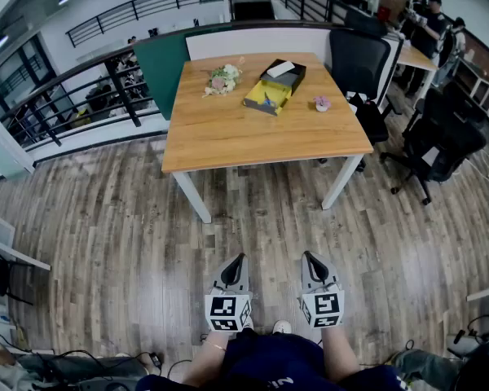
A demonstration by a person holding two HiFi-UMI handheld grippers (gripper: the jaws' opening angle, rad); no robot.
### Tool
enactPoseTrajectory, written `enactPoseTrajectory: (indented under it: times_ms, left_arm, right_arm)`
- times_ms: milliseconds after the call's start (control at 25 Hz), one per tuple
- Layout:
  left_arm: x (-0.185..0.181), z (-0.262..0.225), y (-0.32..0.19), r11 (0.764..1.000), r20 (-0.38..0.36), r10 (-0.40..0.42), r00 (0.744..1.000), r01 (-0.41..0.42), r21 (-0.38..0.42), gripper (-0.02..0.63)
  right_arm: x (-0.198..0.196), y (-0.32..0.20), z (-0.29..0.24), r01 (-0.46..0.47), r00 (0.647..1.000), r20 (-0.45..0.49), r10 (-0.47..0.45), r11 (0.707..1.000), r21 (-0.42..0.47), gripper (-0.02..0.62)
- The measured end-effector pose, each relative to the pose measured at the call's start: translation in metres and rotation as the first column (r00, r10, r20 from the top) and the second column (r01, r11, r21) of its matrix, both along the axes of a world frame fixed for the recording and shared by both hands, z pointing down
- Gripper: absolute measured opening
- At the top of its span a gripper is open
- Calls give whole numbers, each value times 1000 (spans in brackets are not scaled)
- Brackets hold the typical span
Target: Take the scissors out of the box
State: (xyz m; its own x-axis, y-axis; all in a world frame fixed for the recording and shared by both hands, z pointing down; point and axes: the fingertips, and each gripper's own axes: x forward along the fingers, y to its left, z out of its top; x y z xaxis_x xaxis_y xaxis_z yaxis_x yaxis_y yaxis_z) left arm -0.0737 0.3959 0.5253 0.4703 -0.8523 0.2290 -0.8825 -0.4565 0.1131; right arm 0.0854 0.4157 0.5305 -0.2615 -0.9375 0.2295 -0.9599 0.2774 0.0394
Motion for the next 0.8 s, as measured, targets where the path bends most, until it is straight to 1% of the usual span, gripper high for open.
enactPoseTrajectory:
  times_ms: [280,480,520,560,600,640,680,720,800]
  left_arm:
    - [-5,4,-6,1000,6,14,1000,-14,2,3]
    - [-14,5,-6,999,-12,32,999,-32,4,3]
    - [-16,6,-5,999,-20,41,999,-41,5,4]
    - [-17,6,-3,999,-31,54,998,-53,7,15]
    - [-19,7,-1,998,-43,70,997,-70,7,71]
    - [-20,7,0,996,-54,88,995,-88,5,182]
    - [-21,8,1,994,-60,105,993,-105,2,266]
    - [-22,8,1,992,-62,122,991,-122,0,305]
    - [-26,9,3,988,-57,154,986,-154,-1,332]
  right_arm:
    - [-4,-6,0,-19,1000,-2,19,1000,13,9]
    - [-10,-4,4,-31,998,51,31,1000,0,19]
    - [-13,-4,5,-18,998,66,19,1000,-9,84]
    - [-18,-3,7,-2,997,80,3,1000,-15,181]
    - [-23,-2,7,13,996,90,-12,1000,-15,234]
    - [-29,-1,7,26,995,95,-25,1000,-12,270]
    - [-34,0,7,36,995,97,-35,999,-8,312]
    - [-38,1,7,39,995,94,-38,999,-6,340]
    - [-45,3,8,23,997,79,-22,1000,-4,347]
